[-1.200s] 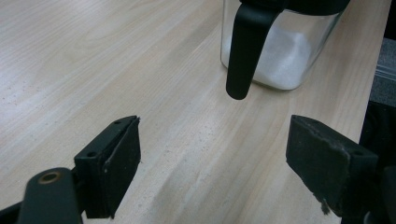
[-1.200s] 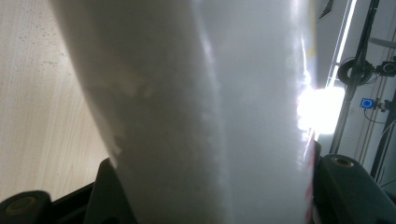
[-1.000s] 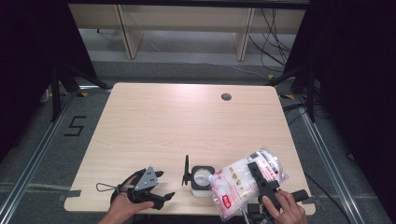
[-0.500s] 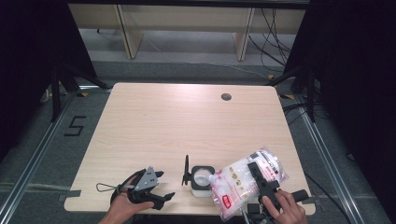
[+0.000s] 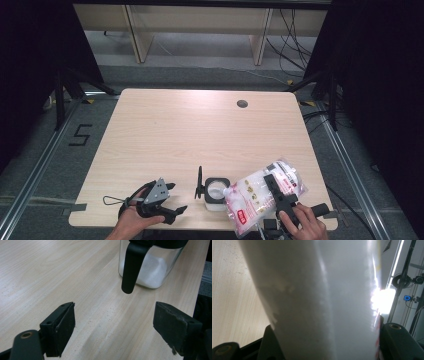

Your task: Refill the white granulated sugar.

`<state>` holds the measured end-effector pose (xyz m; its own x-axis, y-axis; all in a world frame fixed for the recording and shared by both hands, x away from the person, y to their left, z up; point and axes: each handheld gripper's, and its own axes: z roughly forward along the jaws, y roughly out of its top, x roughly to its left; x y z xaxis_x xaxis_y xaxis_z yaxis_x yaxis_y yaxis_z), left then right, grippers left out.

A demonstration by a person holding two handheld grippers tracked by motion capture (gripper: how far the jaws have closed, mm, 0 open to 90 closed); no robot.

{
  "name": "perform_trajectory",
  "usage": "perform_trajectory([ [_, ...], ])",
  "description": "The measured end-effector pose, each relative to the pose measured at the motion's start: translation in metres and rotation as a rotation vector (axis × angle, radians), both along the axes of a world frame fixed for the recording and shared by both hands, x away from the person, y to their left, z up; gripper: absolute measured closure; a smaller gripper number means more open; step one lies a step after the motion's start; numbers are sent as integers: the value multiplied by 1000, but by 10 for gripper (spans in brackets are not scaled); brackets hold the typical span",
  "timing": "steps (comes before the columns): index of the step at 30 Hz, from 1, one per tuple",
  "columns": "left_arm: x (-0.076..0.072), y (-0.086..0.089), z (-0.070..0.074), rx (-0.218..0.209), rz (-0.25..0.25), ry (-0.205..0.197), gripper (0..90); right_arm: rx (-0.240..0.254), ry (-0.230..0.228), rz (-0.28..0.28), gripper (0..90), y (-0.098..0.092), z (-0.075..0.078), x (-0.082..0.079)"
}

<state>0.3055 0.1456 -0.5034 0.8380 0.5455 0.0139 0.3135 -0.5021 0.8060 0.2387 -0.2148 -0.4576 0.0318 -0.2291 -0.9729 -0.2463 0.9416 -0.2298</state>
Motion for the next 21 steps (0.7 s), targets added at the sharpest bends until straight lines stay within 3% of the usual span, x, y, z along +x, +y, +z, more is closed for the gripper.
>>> perform_trajectory([
  [14,0,0,0,-3,-6,-3,175,-20,-9,0,464,1,0,-1],
  [15,0,0,0,-7,-3,-2,175,7,7,-16,464,0,-3,-2],
  [16,0,0,0,1,0,-5,175,-36,-12,18,464,2,1,-1],
  [17,0,0,0,2,0,-1,175,-7,2,-1,464,2,-1,-2],
  [21,0,0,0,-8,-4,-2,175,-13,0,4,464,2,-2,-1],
])
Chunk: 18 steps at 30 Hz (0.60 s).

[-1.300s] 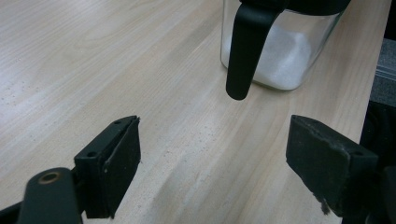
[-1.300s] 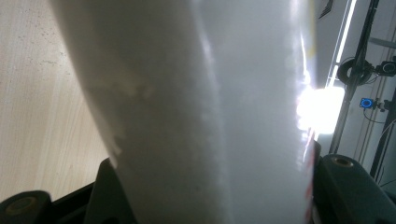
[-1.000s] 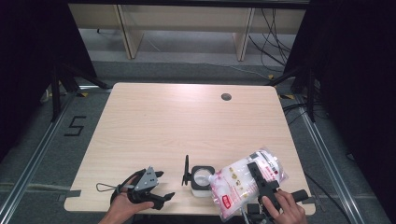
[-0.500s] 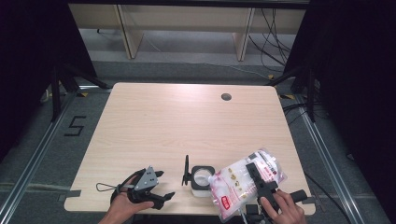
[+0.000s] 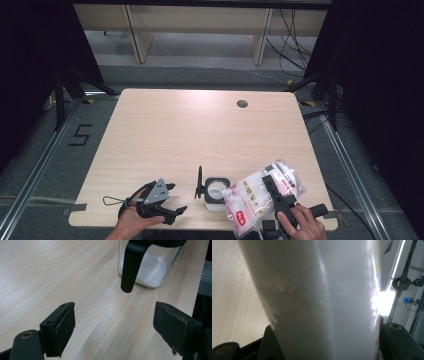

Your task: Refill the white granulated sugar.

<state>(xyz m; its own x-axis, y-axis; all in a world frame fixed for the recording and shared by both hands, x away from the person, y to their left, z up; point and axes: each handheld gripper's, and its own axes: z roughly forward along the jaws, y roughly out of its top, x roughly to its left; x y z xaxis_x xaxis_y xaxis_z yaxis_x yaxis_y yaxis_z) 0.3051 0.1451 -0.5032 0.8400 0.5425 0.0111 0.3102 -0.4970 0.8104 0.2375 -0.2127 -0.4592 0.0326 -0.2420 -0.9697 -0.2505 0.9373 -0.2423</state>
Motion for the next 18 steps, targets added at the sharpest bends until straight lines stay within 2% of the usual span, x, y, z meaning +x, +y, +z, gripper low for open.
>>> perform_trajectory([
  [2,0,0,0,3,2,-4,175,0,0,0,464,0,0,1],
  [4,0,0,-1,1,-5,5,175,21,4,-18,464,-2,-1,0],
  [5,0,0,-1,1,0,8,175,4,-8,-4,465,-1,1,0],
  [9,0,0,-1,8,-6,7,175,14,-2,-8,465,-2,1,0],
  [11,1,0,0,2,-4,5,175,0,-6,-1,465,-1,1,0],
  [14,0,0,0,7,4,3,175,9,4,-10,465,-2,-1,0],
  [15,0,0,-1,-6,5,8,175,9,5,-10,465,-1,-1,0],
  [16,0,0,-1,3,4,0,175,13,4,-7,465,-1,-1,0],
  [18,0,0,-1,-9,12,3,175,16,4,-7,466,-2,0,0],
])
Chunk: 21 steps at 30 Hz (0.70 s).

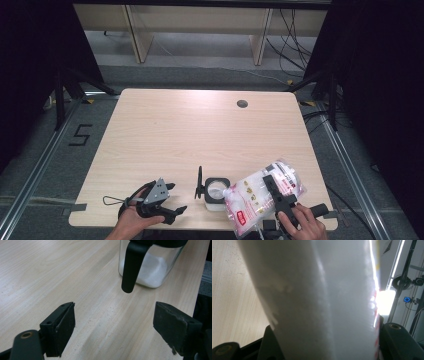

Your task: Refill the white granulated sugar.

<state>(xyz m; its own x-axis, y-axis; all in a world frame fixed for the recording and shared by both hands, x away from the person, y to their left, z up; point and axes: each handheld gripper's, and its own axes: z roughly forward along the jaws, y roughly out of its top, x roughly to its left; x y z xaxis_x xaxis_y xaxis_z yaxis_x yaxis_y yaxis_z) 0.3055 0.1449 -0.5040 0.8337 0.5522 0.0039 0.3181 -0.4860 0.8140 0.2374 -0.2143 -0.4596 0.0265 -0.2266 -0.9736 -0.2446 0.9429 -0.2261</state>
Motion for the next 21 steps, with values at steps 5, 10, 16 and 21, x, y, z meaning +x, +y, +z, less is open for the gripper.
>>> perform_trajectory([
  [5,0,1,1,10,-11,-3,175,4,-5,8,468,-1,1,1],
  [10,0,0,0,3,-2,-1,175,32,11,-10,470,-2,-1,0],
  [16,-1,0,0,-9,-1,3,175,11,0,1,471,-2,0,1],
  [21,-1,0,0,-4,-2,-2,175,8,-3,4,472,-1,1,1],
])
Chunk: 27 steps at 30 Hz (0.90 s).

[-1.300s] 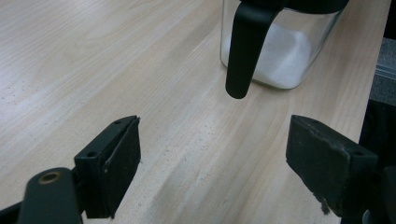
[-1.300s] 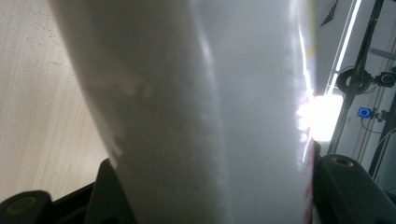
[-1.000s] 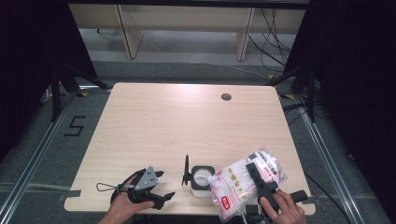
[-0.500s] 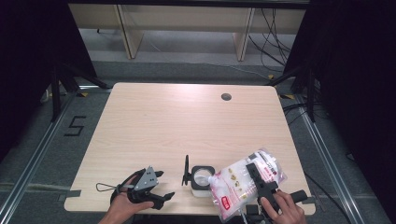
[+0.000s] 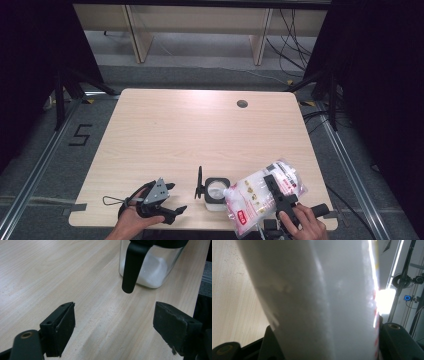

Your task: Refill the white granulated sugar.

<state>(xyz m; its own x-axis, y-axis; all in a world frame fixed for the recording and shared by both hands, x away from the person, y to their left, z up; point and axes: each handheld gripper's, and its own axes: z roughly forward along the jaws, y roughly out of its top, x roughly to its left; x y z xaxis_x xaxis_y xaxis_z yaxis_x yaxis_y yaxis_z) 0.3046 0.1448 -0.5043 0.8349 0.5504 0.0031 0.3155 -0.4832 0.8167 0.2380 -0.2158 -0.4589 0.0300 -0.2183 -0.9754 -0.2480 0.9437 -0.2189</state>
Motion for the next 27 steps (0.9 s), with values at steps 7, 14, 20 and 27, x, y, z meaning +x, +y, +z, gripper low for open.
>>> perform_trajectory([
  [7,1,1,0,9,1,-2,175,0,-3,-3,476,0,0,0],
  [14,2,2,1,27,-4,-9,175,3,6,-5,482,-1,1,0],
  [20,1,0,1,-5,3,3,175,2,2,2,486,-1,2,1],
  [27,0,0,1,1,5,1,176,31,16,-17,488,-3,0,0],
])
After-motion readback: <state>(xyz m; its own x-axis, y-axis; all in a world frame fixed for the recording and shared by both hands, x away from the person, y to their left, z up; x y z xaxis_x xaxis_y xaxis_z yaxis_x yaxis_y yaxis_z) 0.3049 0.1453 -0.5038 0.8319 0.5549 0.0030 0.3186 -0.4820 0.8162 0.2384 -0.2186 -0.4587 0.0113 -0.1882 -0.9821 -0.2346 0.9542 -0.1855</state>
